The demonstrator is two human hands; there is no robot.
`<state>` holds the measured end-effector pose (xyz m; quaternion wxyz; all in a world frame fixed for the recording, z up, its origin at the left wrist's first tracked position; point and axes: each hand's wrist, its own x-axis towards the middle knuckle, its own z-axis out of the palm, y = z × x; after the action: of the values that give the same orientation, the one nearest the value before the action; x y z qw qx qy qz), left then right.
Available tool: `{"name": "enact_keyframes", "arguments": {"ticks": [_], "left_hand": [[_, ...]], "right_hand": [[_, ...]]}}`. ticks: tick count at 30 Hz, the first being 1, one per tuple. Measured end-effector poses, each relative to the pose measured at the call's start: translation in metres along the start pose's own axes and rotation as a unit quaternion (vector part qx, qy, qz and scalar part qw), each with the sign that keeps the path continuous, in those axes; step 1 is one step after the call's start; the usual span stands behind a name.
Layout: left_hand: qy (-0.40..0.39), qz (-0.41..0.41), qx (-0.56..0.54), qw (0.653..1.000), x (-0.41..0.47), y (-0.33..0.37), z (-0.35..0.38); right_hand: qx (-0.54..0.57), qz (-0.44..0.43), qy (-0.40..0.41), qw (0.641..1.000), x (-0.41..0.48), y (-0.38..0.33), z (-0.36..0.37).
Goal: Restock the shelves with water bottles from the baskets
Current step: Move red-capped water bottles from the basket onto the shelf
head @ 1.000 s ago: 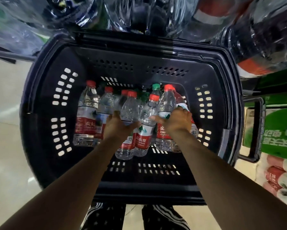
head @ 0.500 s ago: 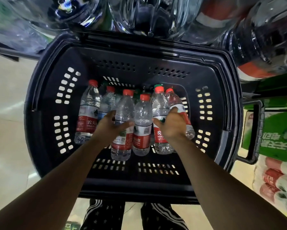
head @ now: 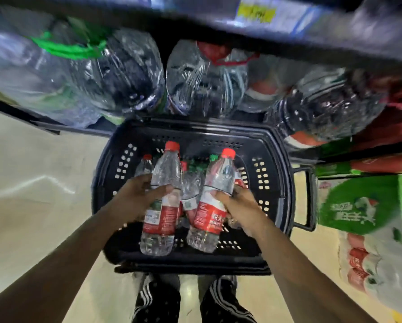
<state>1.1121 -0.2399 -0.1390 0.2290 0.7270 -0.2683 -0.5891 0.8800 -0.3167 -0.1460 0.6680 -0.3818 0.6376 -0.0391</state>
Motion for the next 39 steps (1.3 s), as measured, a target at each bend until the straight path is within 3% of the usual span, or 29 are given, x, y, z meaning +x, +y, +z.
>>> {"name": "enact_keyframes", "arguments": {"ticks": [8, 13, 18, 31, 39], "left_hand": [[0.009, 0.127, -0.001, 0.992, -0.116, 0.100, -0.038], [-0.011, 0.182, -0.030, 0.983, -0.174, 0.160, -0.063], [0.018, 0.265, -0.013, 0.964, -0.220, 0.221, -0.085], [0.033, 0.402, -0.091, 0.911, -0.292, 0.346, -0.124], [0.086, 0.458, -0.106, 0.879, -0.305, 0.447, -0.152]], "right_hand": [[-0.013, -0.115, 0.016, 0.993, -0.116, -0.088, -0.017], [-0.035, -0.201, 0.053, 0.977, -0.193, -0.152, -0.032], [-0.031, -0.283, 0.067, 0.956, -0.255, -0.209, -0.046], [-0.070, -0.373, 0.100, 0.920, -0.356, -0.327, -0.063], [-0.029, -0.409, 0.115, 0.905, -0.375, -0.401, -0.061]]}}
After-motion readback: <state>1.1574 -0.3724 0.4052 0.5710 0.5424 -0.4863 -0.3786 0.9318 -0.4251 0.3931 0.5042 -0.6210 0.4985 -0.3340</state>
